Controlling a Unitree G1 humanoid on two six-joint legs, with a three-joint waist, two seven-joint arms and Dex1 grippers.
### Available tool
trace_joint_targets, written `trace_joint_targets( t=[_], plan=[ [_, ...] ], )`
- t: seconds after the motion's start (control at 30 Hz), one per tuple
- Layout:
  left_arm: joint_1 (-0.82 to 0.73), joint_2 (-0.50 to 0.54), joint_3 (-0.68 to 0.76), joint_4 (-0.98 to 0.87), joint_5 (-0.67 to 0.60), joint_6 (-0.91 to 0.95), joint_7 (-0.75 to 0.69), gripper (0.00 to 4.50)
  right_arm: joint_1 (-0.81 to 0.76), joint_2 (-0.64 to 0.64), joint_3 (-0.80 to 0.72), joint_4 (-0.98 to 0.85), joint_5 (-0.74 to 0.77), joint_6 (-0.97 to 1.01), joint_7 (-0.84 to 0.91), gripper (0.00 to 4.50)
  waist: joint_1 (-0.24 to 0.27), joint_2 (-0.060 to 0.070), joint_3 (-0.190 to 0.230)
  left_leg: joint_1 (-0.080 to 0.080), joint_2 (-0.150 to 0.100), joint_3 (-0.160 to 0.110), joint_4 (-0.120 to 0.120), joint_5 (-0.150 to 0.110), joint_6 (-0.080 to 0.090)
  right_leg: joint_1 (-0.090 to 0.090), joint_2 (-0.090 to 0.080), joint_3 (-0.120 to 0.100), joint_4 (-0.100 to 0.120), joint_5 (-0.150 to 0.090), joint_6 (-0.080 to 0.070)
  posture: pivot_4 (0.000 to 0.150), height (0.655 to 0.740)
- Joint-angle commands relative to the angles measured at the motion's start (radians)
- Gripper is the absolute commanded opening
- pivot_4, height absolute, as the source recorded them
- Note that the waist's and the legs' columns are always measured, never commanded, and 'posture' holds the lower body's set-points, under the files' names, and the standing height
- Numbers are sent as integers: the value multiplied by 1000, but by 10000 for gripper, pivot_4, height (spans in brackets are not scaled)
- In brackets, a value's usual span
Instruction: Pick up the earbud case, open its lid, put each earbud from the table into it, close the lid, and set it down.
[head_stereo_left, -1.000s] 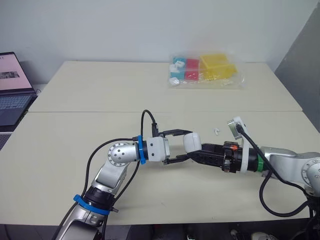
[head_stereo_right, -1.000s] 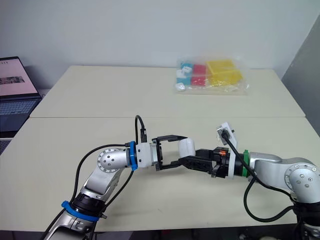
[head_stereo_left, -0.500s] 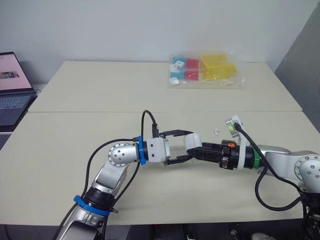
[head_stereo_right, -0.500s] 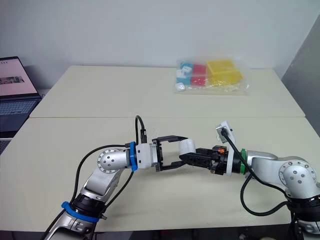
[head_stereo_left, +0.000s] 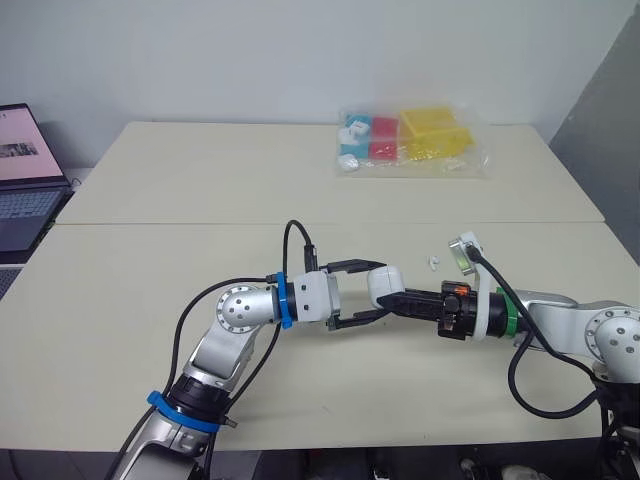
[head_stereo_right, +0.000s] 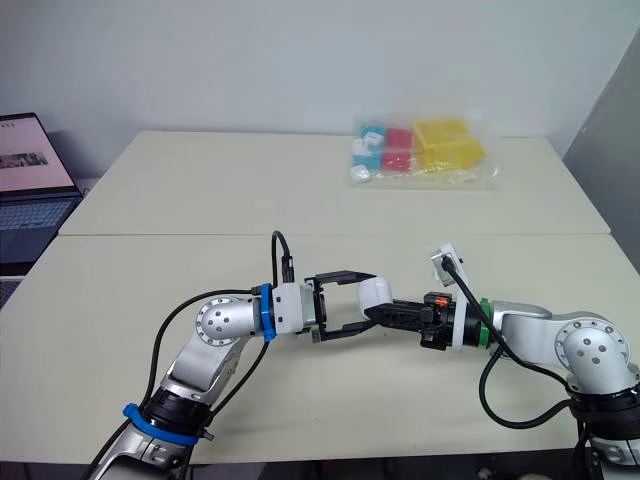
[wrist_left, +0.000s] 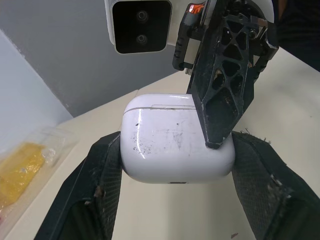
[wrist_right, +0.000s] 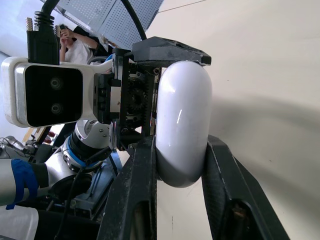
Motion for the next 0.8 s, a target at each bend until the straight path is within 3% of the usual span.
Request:
trace_joint_targets(
  t=[0.03, 0.17, 0.37, 0.53, 0.67, 0.8],
  plan=[
    [1, -15, 21, -55, -62, 26, 11, 31267, -23, -1, -25, -5, 21, 3, 5, 7899, 0, 0, 0, 0, 0, 0, 0, 0, 0, 0, 0, 0, 0, 0, 0, 1500, 7400],
    [-18, 4, 31, -35, -67, 58, 0, 43564, -26, -3, -31, 3, 51, 8, 5, 7898, 0, 0, 0, 0, 0, 0, 0, 0, 0, 0, 0, 0, 0, 0, 0, 1500, 7400],
    [-75, 62, 31, 14, -36, 164, -8, 45000, -46, -42, -35, 4, 20, 36, 37, 7898, 0, 0, 0, -1, -1, 0, 0, 0, 0, -1, 1, 0, 0, 0, 0, 1500, 7400],
    [-98, 155, 29, -33, -103, 440, -57, 45000, -129, -172, -9, -26, -231, 56, 216, 7898, -2, 0, 0, -7, -1, 0, 0, 0, 0, -7, 2, 0, 1, 0, 0, 1500, 7400],
    [-116, 207, 14, -132, -174, 704, -72, 45000, -236, -360, 152, -109, -611, -69, 508, 7898, -2, 1, 1, -12, 0, -2, 0, 0, 0, -12, 3, -1, 0, 0, 0, 1500, 7400],
    [-169, 177, 6, -222, -238, 913, -16, 45000, -322, -473, 339, -133, -973, -257, 737, 7898, 0, 1, 1, -13, -1, -3, 0, 0, 0, -13, 4, -2, -2, 0, 0, 1500, 7400]
  ],
)
